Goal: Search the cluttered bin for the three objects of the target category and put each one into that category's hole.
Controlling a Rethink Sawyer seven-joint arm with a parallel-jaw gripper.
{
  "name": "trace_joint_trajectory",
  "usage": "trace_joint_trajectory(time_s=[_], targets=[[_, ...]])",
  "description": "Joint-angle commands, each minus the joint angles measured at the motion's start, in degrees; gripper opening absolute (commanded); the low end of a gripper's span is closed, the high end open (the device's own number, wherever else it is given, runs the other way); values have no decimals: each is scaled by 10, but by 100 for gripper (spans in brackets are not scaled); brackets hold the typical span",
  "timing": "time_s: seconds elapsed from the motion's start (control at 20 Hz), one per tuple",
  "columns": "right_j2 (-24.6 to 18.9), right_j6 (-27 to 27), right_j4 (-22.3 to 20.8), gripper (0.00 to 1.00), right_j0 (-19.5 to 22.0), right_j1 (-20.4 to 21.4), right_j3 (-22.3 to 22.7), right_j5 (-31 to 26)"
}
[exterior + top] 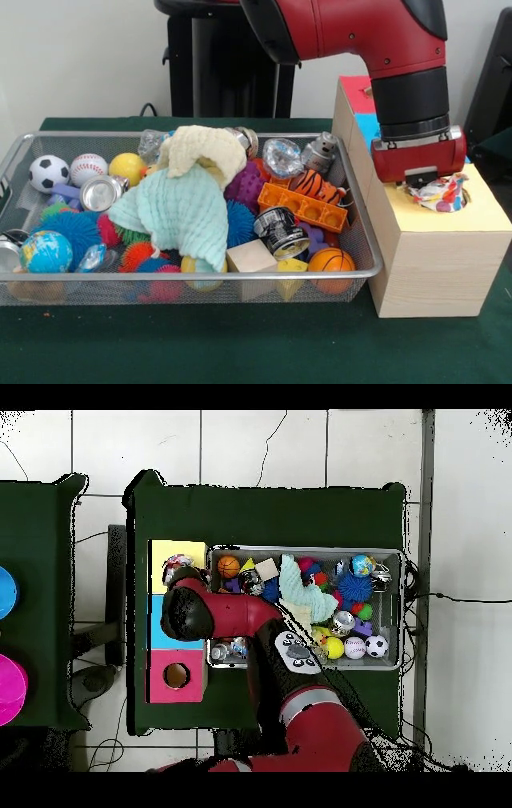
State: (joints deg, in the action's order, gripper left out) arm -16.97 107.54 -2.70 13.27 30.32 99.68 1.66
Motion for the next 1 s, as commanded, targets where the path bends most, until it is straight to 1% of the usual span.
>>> trace_joint_trajectory(time_s=[0.05,0.2,0.55,0.65,0.85,1.0], targets=[[48,62,8,0,18,4,34,-99],[45,65,7,0,20,20,37,-94],[14,68,5,0,47,67,58,-93],[5,65,9,0,56,78,62,-106],[6,61,20,0,59,100,64,-140],[-5,63,22,0,67,116,71,-145]])
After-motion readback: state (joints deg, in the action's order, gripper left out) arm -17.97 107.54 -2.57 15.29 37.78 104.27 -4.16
